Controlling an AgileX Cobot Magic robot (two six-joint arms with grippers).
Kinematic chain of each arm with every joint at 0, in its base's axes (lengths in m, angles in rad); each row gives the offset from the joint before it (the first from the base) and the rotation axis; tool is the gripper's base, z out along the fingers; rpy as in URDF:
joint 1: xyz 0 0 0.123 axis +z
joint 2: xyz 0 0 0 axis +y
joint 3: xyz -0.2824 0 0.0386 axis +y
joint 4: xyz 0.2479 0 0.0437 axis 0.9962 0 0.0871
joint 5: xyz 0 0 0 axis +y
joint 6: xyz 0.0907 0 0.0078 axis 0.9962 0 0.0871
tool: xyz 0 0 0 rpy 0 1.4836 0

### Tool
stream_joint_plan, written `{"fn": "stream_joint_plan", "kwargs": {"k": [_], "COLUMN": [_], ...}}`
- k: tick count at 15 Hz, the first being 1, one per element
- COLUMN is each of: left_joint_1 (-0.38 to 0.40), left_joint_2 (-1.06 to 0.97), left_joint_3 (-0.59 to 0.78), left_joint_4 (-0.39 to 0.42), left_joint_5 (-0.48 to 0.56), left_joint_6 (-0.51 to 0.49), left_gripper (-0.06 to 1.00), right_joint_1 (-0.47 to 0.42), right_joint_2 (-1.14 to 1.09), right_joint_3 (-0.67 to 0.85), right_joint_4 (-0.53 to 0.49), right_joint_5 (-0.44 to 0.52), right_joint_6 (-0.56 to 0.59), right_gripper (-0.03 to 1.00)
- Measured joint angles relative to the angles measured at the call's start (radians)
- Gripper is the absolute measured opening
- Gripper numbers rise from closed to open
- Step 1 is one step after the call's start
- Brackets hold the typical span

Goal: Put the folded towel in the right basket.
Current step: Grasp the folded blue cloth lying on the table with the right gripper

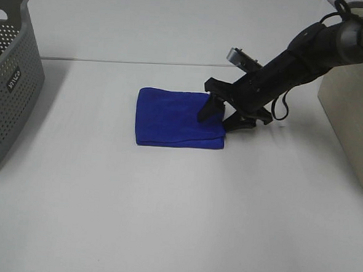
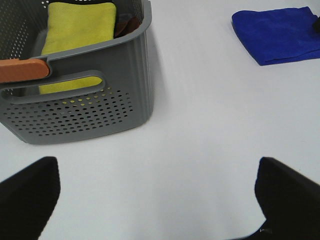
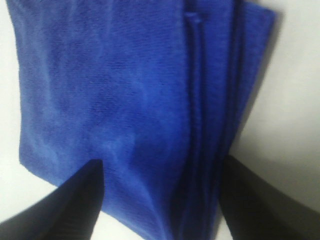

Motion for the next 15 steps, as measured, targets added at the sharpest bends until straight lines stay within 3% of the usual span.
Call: {"fn": "stream_joint_plan", "kwargs": {"k": [8, 11, 13, 15], "left_joint_1": [0.000, 0.000, 0.000, 0.000], "left_joint_2": [0.000, 0.000, 0.000, 0.000], "left_joint_3": [0.000, 0.000, 0.000, 0.000], "left_joint_4": [0.001, 0.001, 0.001, 0.001], "left_joint_5": [0.000, 0.000, 0.000, 0.000], "left_joint_6": [0.000, 0.000, 0.000, 0.000], "left_gripper": [0.99, 0.99, 0.99, 0.99], "right_joint_1": [0.192, 0.224, 0.225, 0.225], "right_joint_2": [0.023, 0.028, 0.035, 0.035], "right_joint_3": [-0.008, -0.008, -0.008, -0.008], "right_joint_4": [0.071, 0.055, 0.042, 0.033], "right_joint_5": [-0.091, -0.111, -0.106, -0.103], "right_joint_6": [0.003, 0.003, 0.003, 0.003], "right_gripper": [0.62, 0.41, 0.12, 0.06]}}
